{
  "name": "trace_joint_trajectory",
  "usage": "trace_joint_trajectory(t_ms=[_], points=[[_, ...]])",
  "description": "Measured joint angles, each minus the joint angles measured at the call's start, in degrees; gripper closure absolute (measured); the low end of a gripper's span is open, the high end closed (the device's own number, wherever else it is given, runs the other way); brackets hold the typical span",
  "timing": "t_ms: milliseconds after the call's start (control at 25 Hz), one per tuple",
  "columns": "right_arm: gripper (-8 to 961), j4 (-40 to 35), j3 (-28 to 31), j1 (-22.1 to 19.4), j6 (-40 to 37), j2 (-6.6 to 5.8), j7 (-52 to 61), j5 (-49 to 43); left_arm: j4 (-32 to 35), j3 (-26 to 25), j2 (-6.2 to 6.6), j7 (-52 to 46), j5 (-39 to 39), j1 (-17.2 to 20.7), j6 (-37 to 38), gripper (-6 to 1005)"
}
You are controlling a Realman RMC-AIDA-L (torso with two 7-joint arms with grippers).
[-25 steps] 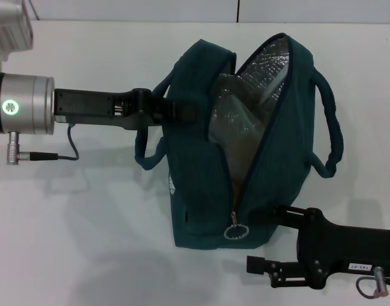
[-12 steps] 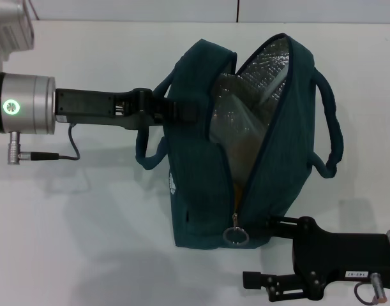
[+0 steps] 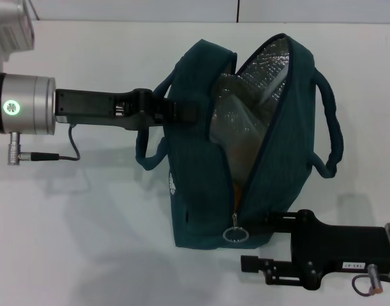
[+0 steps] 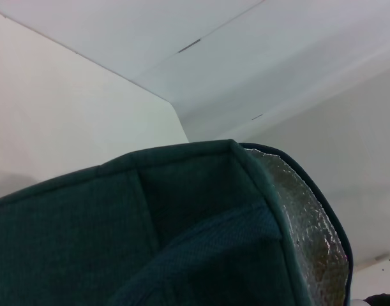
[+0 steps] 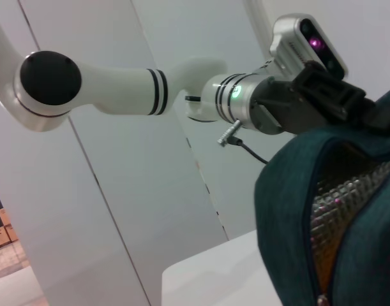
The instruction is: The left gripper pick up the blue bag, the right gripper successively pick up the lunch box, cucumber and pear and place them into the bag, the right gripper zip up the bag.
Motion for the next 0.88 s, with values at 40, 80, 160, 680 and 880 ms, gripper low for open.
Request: trace_joint_trajectory(t_ms=[40,80,160,680,880], points=[[229,-0.2,0.0,0.1,0.2,0.0,0.4,0.0,0.0,0.0,0.0,0.0,0.0,0.1,0.0,916],[251,-0.4,-0.1,0.3,0.4,0.0,0.7,0.1,0.0,0.0,-0.01,0.0,0.0,0.1,0.0,916],[297,-0.5,-0.2,0.6,0.7,0.0,1.1,0.1,0.0,0.0,-0.02,0.0,0.0,0.1,0.0,916],[779,-0.6,-0.1,0.8,1.3,0.0,1.2,0.1,0.0,0.0,-0.03,0.0,0.0,0.0,0.4,915],[920,-0.6,0.0,0.8,1.3,0.0,1.2,0.1,0.0,0.0,-0.03,0.1,0.0,0.0,0.4,914]])
